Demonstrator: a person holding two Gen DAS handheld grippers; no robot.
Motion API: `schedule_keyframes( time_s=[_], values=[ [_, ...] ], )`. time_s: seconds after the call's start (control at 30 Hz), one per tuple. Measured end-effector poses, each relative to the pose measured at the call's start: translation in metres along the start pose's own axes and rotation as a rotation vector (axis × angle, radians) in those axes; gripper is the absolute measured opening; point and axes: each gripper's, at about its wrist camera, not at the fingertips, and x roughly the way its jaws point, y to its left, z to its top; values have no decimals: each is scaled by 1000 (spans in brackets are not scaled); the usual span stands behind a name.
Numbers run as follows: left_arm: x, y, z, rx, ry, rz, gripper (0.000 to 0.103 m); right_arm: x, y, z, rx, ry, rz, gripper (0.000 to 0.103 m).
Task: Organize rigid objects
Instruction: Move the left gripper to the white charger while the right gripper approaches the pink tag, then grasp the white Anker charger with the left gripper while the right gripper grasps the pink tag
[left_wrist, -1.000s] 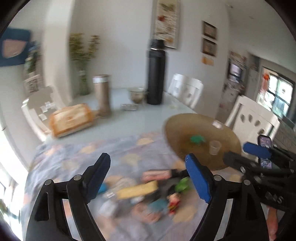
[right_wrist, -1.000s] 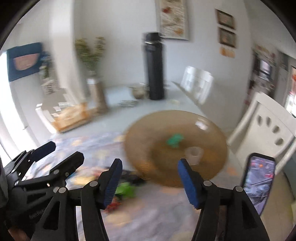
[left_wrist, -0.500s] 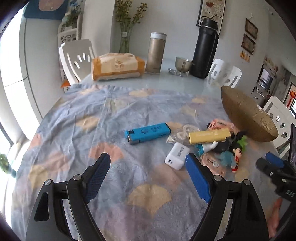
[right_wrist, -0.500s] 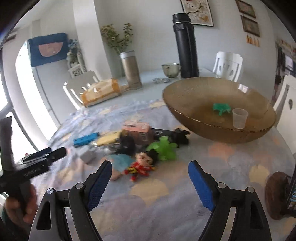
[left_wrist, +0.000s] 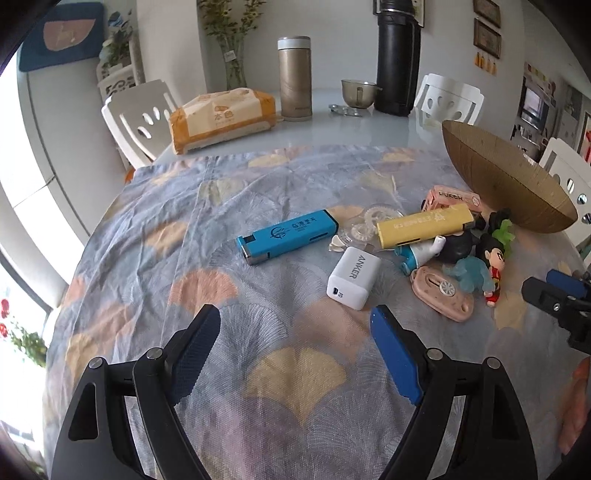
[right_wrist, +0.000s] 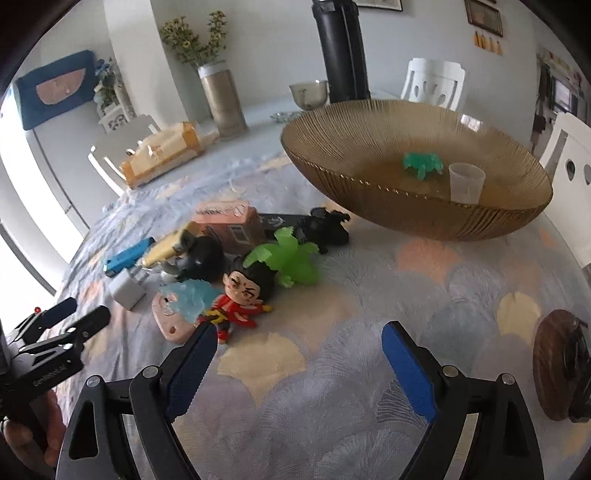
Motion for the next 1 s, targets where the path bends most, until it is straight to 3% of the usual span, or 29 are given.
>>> schedule_keyframes(
  time_s=[0.17, 0.27, 0.43, 0.57, 0.63, 0.77, 0.83, 0.93, 1.0],
  values=[
    [-2, -1, 4, 15, 2, -39, 82, -18, 26, -9, -97, -67, 107, 86],
    [2, 6, 14, -7, 55, -87, 82, -10, 54, -14, -174, 12, 180, 64],
    [16, 2, 32, 59, 81, -181, 82, 18, 84, -19, -236, 143, 178, 56],
    [36, -10, 32, 122, 101, -201, 68, 34, 90, -7, -224, 154, 89, 56],
    [41, -11, 30, 120, 108, -219, 59, 38, 88, -1, -209, 153, 87, 57],
    [40, -10, 31, 122, 94, -261, 30, 46, 99, 5, -253, 132, 44, 57],
    [37, -8, 29, 114, 87, -268, 30, 49, 106, 4, -286, 117, 7, 57],
    [33, -5, 29, 94, 69, -270, 30, 49, 111, 4, -306, 107, 29, 41],
    [27, -3, 28, 87, 41, -265, 30, 49, 111, 3, -310, 106, 29, 41]
  ],
)
